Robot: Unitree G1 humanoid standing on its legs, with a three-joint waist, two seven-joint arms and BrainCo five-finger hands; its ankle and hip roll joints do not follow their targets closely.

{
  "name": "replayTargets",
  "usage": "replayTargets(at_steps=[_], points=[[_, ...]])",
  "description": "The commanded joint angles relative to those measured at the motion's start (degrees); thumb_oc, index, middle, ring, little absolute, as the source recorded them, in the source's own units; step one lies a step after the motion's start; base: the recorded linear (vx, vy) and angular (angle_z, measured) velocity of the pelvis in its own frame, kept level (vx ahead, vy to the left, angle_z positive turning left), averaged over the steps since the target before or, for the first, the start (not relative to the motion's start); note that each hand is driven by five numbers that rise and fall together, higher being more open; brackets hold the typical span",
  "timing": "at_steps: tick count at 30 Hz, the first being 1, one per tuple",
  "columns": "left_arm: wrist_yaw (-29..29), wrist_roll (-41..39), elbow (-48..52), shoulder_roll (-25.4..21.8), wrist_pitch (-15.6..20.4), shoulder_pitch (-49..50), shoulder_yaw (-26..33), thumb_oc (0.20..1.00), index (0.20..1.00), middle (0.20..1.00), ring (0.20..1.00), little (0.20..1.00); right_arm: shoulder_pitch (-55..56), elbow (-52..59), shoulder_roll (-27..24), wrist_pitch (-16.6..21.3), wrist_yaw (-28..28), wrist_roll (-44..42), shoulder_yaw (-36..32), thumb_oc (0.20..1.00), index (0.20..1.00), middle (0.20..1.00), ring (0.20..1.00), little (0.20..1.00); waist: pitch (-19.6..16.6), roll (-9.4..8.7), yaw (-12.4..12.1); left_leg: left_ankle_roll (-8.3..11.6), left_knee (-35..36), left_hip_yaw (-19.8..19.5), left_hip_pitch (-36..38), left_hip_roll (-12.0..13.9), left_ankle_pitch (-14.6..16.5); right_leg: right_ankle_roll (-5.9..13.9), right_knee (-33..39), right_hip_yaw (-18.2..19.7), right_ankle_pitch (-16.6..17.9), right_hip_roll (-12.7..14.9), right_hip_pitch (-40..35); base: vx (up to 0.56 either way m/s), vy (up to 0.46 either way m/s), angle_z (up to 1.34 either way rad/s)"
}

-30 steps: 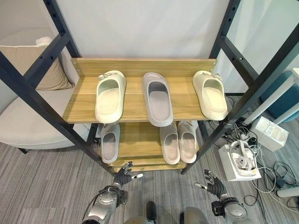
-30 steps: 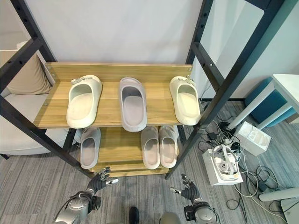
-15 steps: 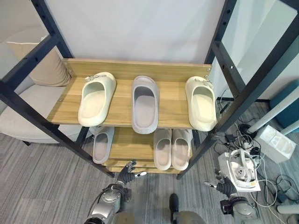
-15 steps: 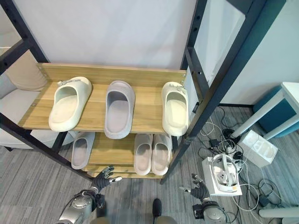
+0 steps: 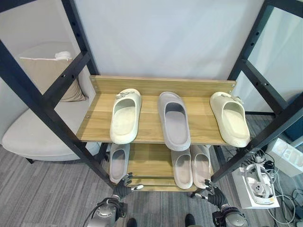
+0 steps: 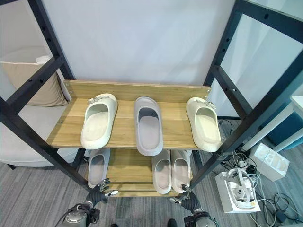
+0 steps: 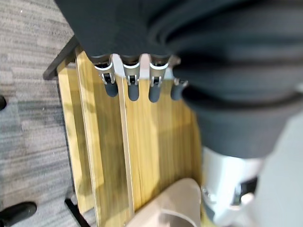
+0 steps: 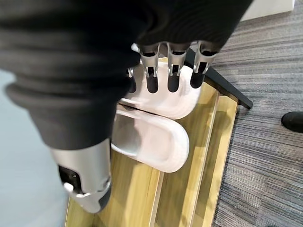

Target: Arrange the slippers neatly on the shoe rack.

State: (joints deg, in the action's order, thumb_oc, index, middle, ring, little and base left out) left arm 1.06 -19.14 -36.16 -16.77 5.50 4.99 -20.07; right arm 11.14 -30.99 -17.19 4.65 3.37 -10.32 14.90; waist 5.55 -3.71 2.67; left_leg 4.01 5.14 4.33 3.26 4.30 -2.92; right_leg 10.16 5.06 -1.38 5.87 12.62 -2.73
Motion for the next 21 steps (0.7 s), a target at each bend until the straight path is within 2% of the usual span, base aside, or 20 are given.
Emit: replayTargets(at_steps=[1, 5, 8, 10, 12, 13, 15, 21], points=[[-0.98, -0.07, 2.33, 0.27, 2.17, -2.25, 1.01, 1.0, 1.0, 1.0, 1.0, 1.0, -1.65, 8.14, -5.05, 2.4, 0.22, 5.24, -0.74, 1.0, 1.0, 1.0, 1.0, 1.0, 2.12, 0.48, -0.34, -0.13, -0.14, 0.94, 1.27, 1.77, 3.51, -0.56, -0.39, -0.04, -6.37, -1.81, -4.01, -0.01, -0.033, -0.02], [-1.18, 1.18, 2.33, 0.36, 2.18, -2.3, 0.62, 1.0, 1.0, 1.0, 1.0, 1.0, -0.28, 16.13, -7.35, 2.76, -0.67, 10.41, 0.34, 1.0, 1.0, 1.0, 1.0, 1.0, 2.31, 0.51, -0.07, -0.12, -0.14, 0.91, 1.15, 1.82, 3.5, -0.52, -0.33, -0.05, -6.36, -1.88, -3.95, -0.02, -0.009, -0.04], [-0.45, 3.74, 0.99, 1.06, 2.6, -3.24, 0.23, 1.0, 1.0, 1.0, 1.0, 1.0, 4.6, 32.35, -10.94, 4.02, -1.87, 19.07, 0.12, 1.0, 1.0, 1.0, 1.0, 1.0, 2.39, 0.54, 0.88, -0.2, -0.14, 1.28, 0.54, 1.95, 3.08, -0.28, -0.49, 0.4, -5.8, -1.96, -2.95, -0.06, 0.015, -0.01], [1.59, 3.83, -0.99, 1.79, 3.84, -4.55, 0.26, 1.0, 1.0, 1.0, 1.0, 1.0, 10.47, 43.71, -12.61, 5.74, -2.91, 20.46, -0.17, 1.0, 1.0, 1.0, 1.0, 1.0, 2.64, 0.42, 2.33, -0.07, -0.14, 1.87, 0.59, 2.16, 3.52, 0.03, -0.5, 0.89, -5.71, -2.14, -2.29, -0.06, 0.035, -0.14], [2.42, 4.22, -1.31, 1.92, 4.45, -4.64, 0.16, 1.0, 1.0, 1.0, 1.0, 1.0, 12.7, 51.2, -14.37, 7.59, -3.07, 20.21, -0.61, 1.0, 1.0, 1.0, 1.0, 1.0, 2.65, 0.38, 2.98, -0.05, -0.14, 2.28, 0.58, 2.32, 3.57, 0.23, -0.49, 1.43, -5.4, -2.22, -1.8, -0.06, 0.038, -0.23], [2.42, 4.22, -1.31, 1.96, 4.46, -4.61, 0.12, 1.0, 1.0, 1.0, 1.0, 1.0, 12.86, 51.39, -14.44, 7.51, -3.14, 20.16, -0.72, 1.0, 1.0, 1.0, 1.0, 1.0, 2.58, 0.43, 2.93, -0.05, -0.14, 2.32, 0.56, 2.33, 3.58, 0.24, -0.5, 1.46, -5.4, -2.23, -1.76, -0.05, 0.031, -0.07], [3.48, 4.08, -2.05, 2.19, 5.29, -4.71, -0.41, 1.0, 1.0, 1.0, 1.0, 1.0, 11.86, 59.81, -17.5, 9.86, -1.17, 19.88, -1.95, 1.0, 1.0, 1.0, 1.0, 1.0, 2.11, 0.29, 3.4, -0.09, -0.14, 2.7, 0.52, 2.42, 3.54, 0.49, -0.53, 1.85, -5.15, -2.33, -1.45, -0.04, 0.038, -0.13], [3.51, 2.98, -2.42, 2.61, 5.48, -4.04, -1.16, 1.0, 1.0, 1.0, 1.0, 1.0, 6.56, 66.62, -20.91, 11.11, 4.16, 22.24, -6.93, 1.0, 1.0, 1.0, 1.0, 1.0, 0.9, 0.5, 3.43, -0.17, -0.14, 2.64, 0.47, 2.5, 3.45, 0.59, -0.81, 1.91, -5.24, -2.34, -1.37, 0.0, 0.03, -0.07]])
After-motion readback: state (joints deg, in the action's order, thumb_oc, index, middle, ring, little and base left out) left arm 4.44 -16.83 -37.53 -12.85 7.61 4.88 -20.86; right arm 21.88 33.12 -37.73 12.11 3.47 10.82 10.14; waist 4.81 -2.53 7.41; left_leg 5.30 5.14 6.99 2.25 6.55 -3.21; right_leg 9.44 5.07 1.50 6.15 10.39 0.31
